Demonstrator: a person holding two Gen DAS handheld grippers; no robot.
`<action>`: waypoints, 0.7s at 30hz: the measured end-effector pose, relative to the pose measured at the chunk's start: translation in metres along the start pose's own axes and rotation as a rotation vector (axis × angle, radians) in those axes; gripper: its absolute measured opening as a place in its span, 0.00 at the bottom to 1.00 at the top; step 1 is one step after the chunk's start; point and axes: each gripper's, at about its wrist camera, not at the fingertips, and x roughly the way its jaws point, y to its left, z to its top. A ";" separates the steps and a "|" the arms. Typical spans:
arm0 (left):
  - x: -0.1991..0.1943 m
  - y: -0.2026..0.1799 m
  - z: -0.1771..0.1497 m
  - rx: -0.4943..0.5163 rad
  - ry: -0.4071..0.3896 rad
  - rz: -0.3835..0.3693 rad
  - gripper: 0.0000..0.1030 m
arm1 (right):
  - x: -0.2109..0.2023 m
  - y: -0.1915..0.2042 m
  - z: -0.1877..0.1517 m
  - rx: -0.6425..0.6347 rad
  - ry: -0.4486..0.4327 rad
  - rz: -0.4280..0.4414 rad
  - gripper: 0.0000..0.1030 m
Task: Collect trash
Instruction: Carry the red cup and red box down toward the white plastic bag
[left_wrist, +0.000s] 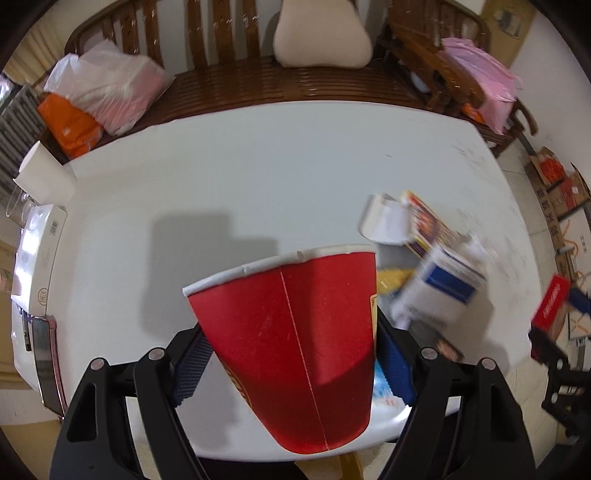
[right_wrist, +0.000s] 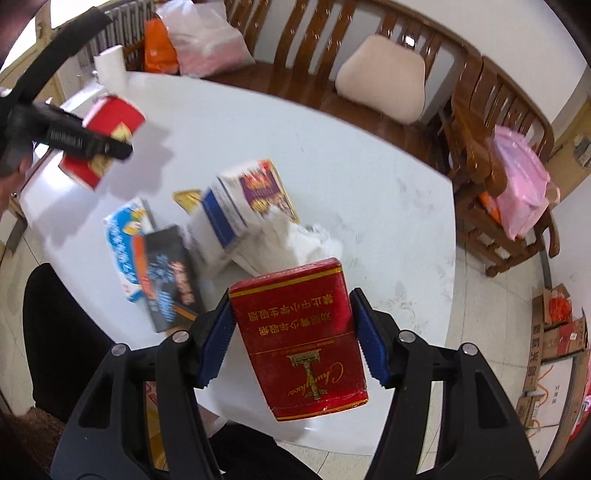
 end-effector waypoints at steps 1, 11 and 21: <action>-0.006 -0.004 -0.008 0.011 -0.010 -0.002 0.75 | -0.004 0.005 -0.003 -0.001 -0.002 0.010 0.59; -0.043 -0.028 -0.095 0.098 -0.088 -0.013 0.75 | -0.044 0.057 -0.032 -0.036 -0.050 0.032 0.59; -0.027 -0.049 -0.170 0.166 -0.087 -0.037 0.75 | -0.056 0.106 -0.087 -0.057 -0.039 0.068 0.59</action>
